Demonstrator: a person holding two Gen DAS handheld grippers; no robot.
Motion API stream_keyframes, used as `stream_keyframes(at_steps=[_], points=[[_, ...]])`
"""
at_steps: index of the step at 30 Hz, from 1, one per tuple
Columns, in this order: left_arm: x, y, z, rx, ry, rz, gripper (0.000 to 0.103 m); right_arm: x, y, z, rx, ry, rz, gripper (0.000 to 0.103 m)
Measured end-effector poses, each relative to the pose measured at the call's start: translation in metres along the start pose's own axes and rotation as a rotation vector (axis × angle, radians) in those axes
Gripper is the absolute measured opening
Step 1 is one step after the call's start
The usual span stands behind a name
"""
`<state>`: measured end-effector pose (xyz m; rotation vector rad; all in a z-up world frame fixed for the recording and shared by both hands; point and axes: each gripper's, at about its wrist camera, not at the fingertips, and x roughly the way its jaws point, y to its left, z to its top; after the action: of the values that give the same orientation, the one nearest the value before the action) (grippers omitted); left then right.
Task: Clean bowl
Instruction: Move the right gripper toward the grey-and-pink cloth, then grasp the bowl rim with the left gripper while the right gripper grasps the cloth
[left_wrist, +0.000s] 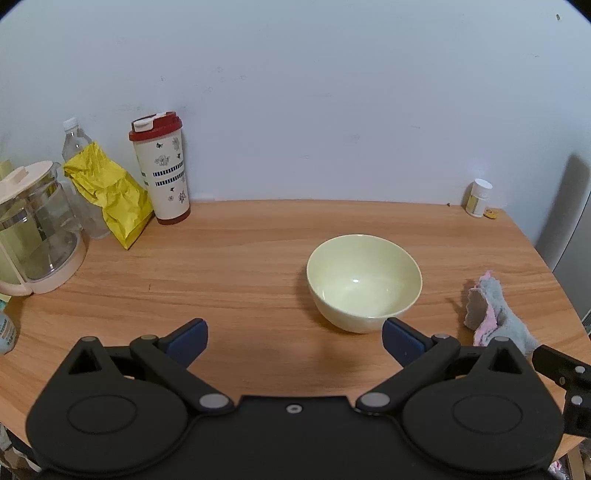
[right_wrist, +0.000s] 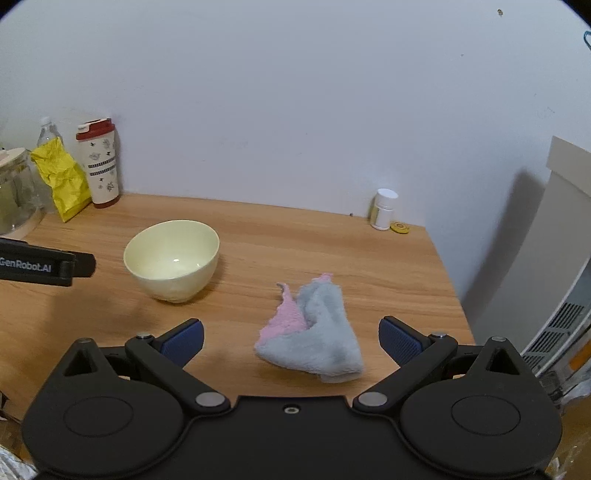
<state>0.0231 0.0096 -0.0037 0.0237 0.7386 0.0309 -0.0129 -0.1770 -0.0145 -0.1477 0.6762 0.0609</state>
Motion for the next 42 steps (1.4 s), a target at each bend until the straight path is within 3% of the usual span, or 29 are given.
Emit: stream_keyframes(at_steps=[2,7,15,21,25,29,33,36,38,42], points=[[0.002,-0.004,0.001,0.006,0.05,0.006,0.103,0.0,-0.001,-0.001,0.014,-0.002,0.0,0.103],[0.002,0.001,-0.006,-0.053,-0.053,-0.059,0.103,0.001,-0.004,-0.002,0.062,0.008,0.015,0.103],[-0.002,0.004,-0.014,-0.087,-0.075,-0.116,0.103,0.002,-0.017,-0.001,0.133,0.013,-0.002,0.103],[0.0,0.004,-0.016,-0.052,-0.115,-0.101,0.103,-0.006,-0.028,-0.004,0.166,-0.16,0.011,0.103],[0.006,0.004,-0.013,-0.019,-0.122,-0.137,0.103,0.001,-0.034,-0.002,0.196,-0.138,0.041,0.103],[0.02,0.011,-0.008,-0.055,-0.14,-0.164,0.103,0.021,-0.051,0.001,0.299,-0.06,0.092,0.103],[0.042,0.018,-0.009,-0.063,-0.199,-0.205,0.103,0.029,-0.067,-0.005,0.406,-0.078,0.135,0.103],[0.068,0.022,-0.008,-0.105,-0.135,-0.193,0.103,0.037,-0.073,-0.011,0.398,-0.088,0.141,0.102],[0.085,0.027,-0.001,-0.143,-0.102,-0.234,0.103,0.044,-0.073,-0.012,0.377,-0.072,0.144,0.101],[0.117,0.039,0.005,-0.239,-0.04,-0.235,0.102,0.062,-0.076,-0.015,0.35,-0.003,0.154,0.087]])
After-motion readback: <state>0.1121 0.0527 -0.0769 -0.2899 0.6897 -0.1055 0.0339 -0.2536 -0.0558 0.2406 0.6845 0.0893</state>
